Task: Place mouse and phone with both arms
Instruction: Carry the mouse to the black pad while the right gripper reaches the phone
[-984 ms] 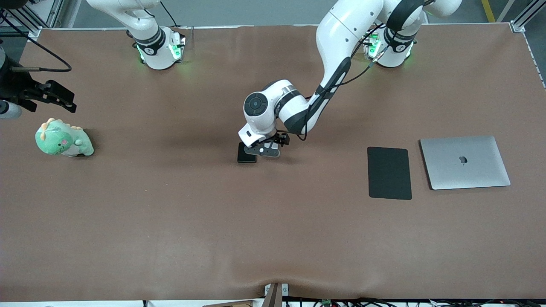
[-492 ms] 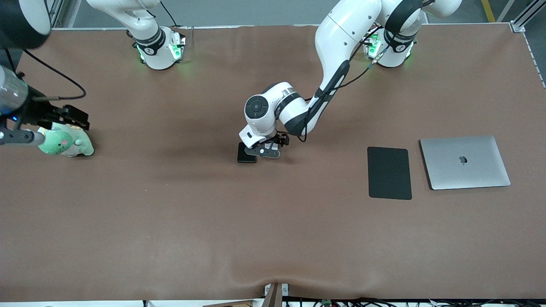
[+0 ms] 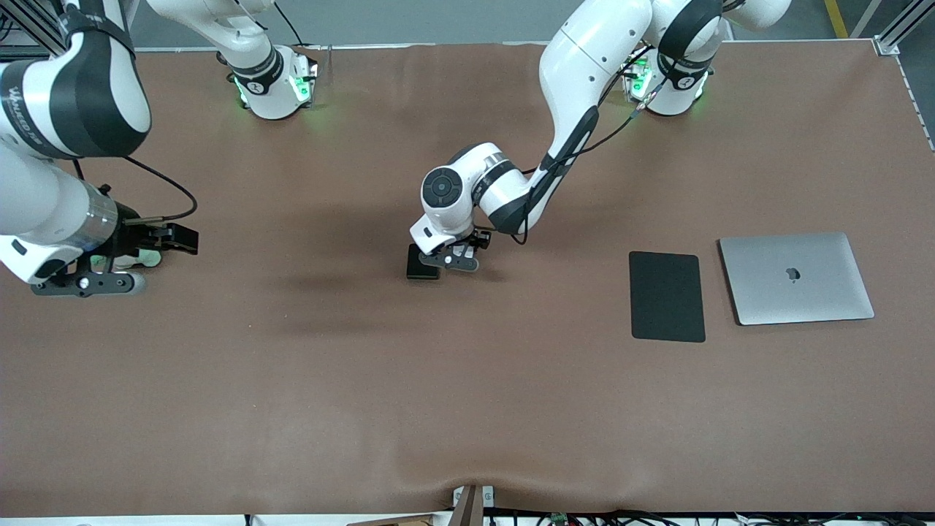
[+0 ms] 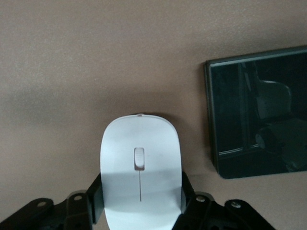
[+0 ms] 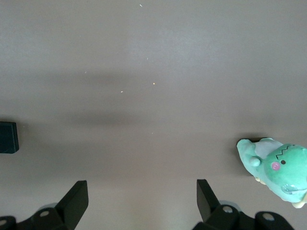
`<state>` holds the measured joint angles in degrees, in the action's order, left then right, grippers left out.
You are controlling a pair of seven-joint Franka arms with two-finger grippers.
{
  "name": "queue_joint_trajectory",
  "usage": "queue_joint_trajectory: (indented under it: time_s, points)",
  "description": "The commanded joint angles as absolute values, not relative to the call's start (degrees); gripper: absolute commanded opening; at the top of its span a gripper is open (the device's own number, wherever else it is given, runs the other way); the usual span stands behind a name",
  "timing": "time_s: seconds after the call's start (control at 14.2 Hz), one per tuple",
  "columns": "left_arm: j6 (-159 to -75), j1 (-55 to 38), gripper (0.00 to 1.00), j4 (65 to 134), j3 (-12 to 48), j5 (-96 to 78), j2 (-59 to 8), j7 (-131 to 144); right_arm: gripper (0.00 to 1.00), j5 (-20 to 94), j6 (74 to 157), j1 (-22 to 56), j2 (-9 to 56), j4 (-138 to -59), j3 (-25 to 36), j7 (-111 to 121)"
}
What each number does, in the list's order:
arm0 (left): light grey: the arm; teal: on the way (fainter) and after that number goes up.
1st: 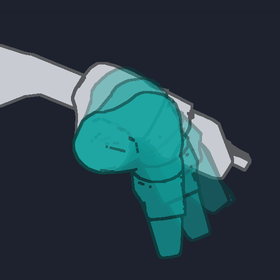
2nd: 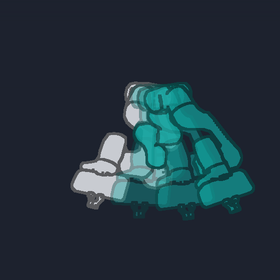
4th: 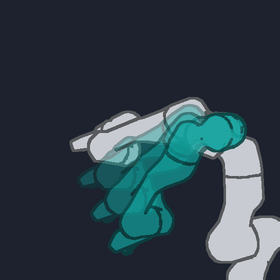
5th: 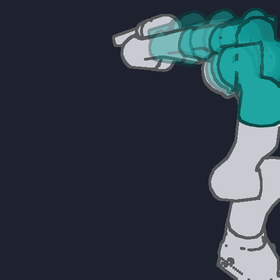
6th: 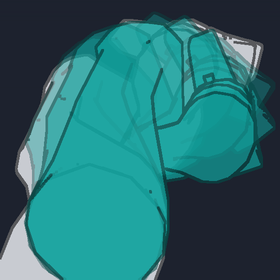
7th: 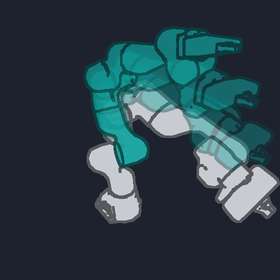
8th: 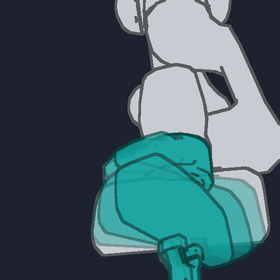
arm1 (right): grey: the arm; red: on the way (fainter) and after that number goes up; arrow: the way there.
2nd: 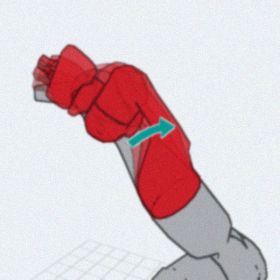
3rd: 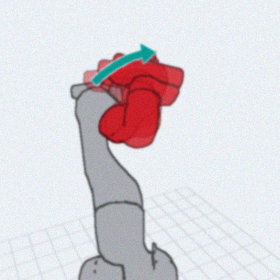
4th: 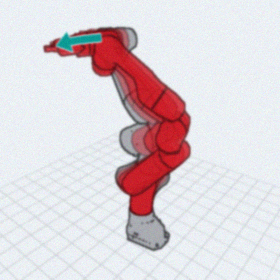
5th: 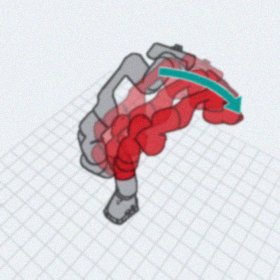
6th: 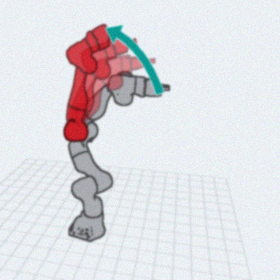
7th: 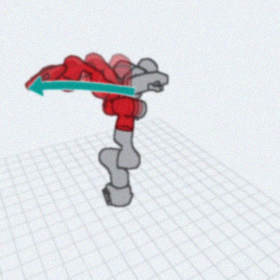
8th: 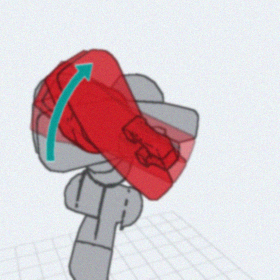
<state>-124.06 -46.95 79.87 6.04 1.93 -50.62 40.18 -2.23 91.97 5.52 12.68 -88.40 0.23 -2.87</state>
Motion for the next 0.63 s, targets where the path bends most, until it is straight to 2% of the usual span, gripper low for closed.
queue_joint_trajectory:
  time_s: [0.0,0.56]
  points:
    - [-124.28,-46.41,0.0,79.89,6.15,0.79,-50.1,38.67,1.0,-1.23,92.37,6.06,13.36,-87.63,0.35,-2.55]
    - [-114.63,-41.85,0.0,79.8,6.24,0.7,-40.88,38.59,1.0,6.68,94.47,6.94,15.99,-87.89,0.35,-4.13]
